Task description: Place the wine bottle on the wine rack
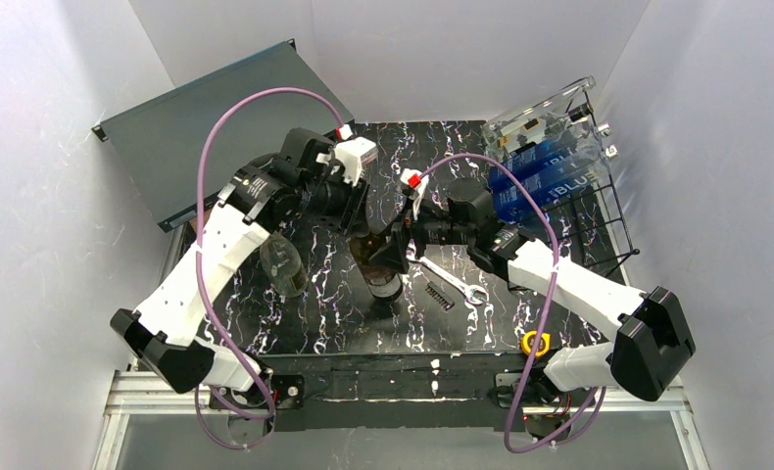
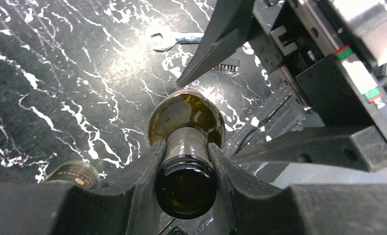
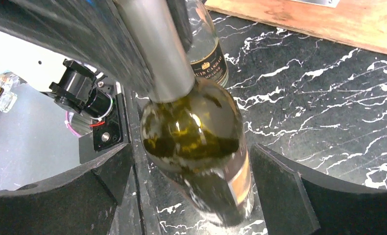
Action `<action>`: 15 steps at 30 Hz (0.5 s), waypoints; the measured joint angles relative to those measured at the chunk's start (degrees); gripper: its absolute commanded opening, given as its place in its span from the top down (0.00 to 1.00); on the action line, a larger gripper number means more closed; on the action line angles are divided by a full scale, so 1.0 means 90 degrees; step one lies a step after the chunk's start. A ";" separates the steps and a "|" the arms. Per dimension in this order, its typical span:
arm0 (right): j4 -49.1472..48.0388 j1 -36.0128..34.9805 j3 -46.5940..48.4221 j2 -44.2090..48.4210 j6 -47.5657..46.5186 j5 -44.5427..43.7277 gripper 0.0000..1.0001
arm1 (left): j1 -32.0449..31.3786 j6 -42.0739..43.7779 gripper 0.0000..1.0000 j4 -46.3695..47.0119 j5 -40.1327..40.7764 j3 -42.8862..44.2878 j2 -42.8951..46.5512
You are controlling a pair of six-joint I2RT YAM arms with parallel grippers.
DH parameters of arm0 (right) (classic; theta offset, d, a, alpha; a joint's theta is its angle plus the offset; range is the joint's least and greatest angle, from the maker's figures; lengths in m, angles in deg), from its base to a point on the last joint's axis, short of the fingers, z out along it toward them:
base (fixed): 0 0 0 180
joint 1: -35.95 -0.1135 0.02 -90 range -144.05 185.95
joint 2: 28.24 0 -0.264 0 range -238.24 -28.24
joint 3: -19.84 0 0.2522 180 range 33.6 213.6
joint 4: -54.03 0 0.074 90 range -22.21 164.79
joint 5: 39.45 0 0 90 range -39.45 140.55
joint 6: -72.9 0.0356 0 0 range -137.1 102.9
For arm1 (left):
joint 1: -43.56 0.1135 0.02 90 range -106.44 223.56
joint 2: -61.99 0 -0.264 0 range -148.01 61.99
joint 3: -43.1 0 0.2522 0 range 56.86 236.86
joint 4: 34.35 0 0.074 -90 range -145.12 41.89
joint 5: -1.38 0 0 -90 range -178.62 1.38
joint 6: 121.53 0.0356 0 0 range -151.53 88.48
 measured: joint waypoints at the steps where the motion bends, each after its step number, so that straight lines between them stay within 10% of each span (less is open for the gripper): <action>1: -0.0015 -0.0007 0.0036 -0.0015 -0.0029 0.0046 0.02 | 0.0000 0.0036 1.00 0.0005 -0.0095 0.0049 -0.0075; 15: -0.0129 -0.0202 0.0073 -0.0175 -0.0039 -0.0219 0.02 | 0.0000 0.0325 1.00 -0.0238 -0.0537 0.0576 -0.0695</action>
